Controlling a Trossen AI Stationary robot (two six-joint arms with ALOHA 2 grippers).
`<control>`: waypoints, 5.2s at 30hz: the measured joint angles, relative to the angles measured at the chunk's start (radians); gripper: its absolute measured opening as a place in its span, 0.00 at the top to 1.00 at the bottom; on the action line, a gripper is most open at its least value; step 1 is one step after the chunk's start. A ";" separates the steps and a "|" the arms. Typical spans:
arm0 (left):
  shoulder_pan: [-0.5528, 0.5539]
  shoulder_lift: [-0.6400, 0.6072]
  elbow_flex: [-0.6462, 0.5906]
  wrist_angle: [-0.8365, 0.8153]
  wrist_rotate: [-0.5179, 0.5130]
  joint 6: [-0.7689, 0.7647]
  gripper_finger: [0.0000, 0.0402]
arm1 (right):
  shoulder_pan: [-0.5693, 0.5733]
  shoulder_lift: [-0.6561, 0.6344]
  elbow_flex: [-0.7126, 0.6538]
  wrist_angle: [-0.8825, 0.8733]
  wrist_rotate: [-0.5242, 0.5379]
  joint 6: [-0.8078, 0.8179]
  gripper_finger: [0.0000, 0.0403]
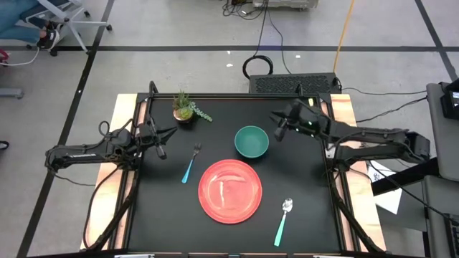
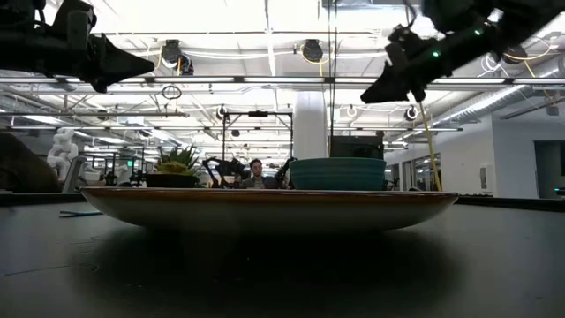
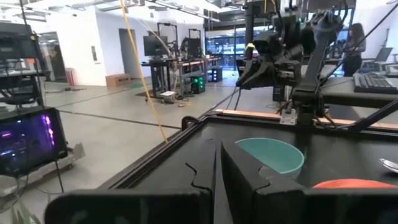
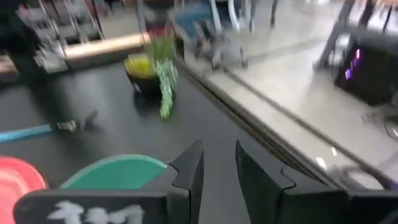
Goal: Set table place
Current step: Put the green bowl on the orange plate
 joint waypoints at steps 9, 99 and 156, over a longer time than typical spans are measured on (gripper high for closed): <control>0.000 0.000 0.000 -0.010 -0.001 0.000 0.92 | -0.073 0.156 0.239 -0.323 -0.197 0.028 0.73; 0.000 0.000 0.000 -0.063 -0.001 -0.014 0.92 | -0.067 0.695 0.488 -0.597 -0.285 0.035 0.70; 0.000 0.000 0.000 -0.063 -0.001 -0.029 0.92 | -0.028 0.383 0.488 -0.578 -0.654 -0.073 1.00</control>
